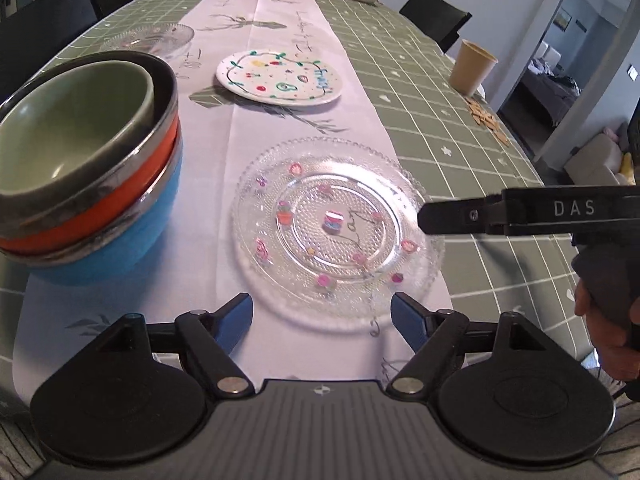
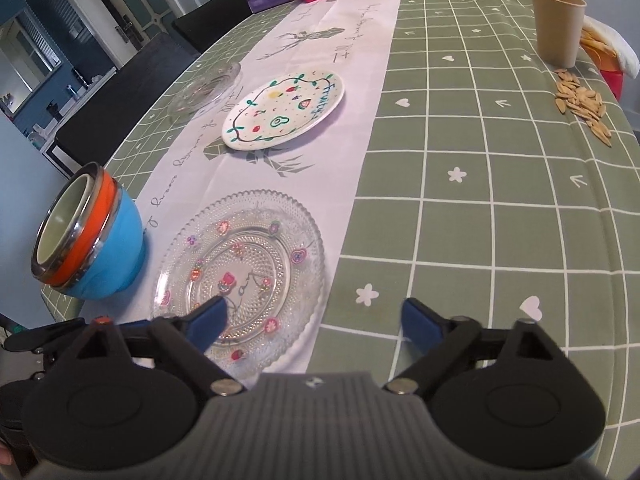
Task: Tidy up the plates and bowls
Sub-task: 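Lower the glass plate onto the runner beside the bowls and open both tools, then withdraw both tools up from the glass plate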
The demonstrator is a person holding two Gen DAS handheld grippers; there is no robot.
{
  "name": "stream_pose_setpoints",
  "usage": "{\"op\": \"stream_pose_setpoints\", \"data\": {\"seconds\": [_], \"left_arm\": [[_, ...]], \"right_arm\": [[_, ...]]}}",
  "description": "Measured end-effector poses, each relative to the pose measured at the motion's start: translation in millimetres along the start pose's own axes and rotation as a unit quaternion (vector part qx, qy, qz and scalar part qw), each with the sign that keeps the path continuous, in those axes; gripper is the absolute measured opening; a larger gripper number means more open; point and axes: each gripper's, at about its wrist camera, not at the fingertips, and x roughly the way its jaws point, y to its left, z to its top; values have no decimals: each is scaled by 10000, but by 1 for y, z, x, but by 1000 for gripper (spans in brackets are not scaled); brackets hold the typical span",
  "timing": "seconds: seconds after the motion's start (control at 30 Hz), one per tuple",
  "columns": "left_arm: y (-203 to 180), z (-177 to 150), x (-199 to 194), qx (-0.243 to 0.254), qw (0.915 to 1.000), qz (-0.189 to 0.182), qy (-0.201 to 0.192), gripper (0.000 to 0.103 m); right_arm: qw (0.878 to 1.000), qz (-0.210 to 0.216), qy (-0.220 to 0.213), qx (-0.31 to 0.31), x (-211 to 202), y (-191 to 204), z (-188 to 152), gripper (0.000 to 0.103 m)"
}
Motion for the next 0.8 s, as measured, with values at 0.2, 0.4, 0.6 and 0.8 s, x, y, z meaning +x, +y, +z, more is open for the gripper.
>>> {"op": "stream_pose_setpoints", "data": {"seconds": [0.2,0.4,0.6,0.8], "left_arm": [[-6,-2,-7,-8,9999,84,147,92],[-16,-4,-10,216,9990,147,362,90],[-29,-3,-34,360,9993,20,96,90],[-37,11,-62,470,9983,23,-357,90]], "right_arm": [[9997,-73,-23,-239,-8,9,-3,98],[9980,-405,-24,-492,-9,15,-4,98],[9970,-511,-87,-576,-12,19,-1,98],[9986,-433,59,-310,-8,18,10,98]]}}
